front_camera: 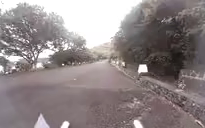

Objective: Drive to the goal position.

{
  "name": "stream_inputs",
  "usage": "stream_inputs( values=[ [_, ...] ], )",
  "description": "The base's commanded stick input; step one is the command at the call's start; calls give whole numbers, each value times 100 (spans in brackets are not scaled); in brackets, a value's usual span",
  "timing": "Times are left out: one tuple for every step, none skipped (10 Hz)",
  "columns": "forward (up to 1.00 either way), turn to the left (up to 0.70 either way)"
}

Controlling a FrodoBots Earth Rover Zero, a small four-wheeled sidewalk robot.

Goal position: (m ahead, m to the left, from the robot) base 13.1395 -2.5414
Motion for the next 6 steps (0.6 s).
stream_inputs(
  values=[
    [50,0],
    [50,0],
    [50,0],
    [50,0],
    [50,0],
    [50,-40]
  ],
)
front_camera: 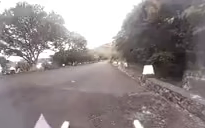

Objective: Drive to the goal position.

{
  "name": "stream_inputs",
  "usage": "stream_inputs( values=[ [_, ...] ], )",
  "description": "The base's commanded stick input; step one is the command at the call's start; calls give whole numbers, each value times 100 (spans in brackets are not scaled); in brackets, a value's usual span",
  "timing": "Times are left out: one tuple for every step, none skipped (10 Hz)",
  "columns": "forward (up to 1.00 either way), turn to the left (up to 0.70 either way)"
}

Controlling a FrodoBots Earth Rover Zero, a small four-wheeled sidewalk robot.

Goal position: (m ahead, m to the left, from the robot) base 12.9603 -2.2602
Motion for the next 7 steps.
stream_inputs(
  values=[
    [50,-50],
    [50,-50],
    [50,-50],
    [50,-50],
    [50,0],
    [50,0],
    [50,0]
  ],
)
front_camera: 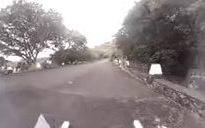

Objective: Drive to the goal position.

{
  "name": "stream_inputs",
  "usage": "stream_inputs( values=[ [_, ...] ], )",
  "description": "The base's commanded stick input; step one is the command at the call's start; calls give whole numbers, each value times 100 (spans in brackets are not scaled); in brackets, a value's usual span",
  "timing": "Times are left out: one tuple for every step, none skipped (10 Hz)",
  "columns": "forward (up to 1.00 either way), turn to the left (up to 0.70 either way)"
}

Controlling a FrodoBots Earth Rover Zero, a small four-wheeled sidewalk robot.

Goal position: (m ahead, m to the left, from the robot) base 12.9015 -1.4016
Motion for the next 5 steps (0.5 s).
stream_inputs(
  values=[
    [50,0],
    [50,0],
    [50,0],
    [50,0],
    [50,0]
  ],
)
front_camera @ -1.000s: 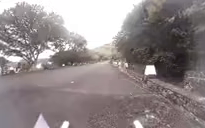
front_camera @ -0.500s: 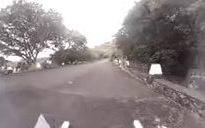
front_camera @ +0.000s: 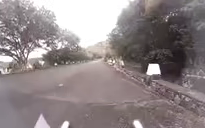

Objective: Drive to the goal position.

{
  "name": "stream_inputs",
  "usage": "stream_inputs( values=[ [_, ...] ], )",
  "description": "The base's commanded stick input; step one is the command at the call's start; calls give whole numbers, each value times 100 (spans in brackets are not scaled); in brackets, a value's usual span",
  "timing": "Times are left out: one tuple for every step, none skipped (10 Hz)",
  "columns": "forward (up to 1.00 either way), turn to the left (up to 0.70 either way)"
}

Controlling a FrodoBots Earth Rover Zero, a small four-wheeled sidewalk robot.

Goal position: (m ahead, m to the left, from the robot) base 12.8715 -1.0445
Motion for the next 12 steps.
stream_inputs(
  values=[
    [50,0],
    [50,0],
    [50,0],
    [50,0],
    [50,0],
    [50,0],
    [50,0],
    [50,0],
    [50,0],
    [50,0],
    [50,0],
    [50,0]
  ],
)
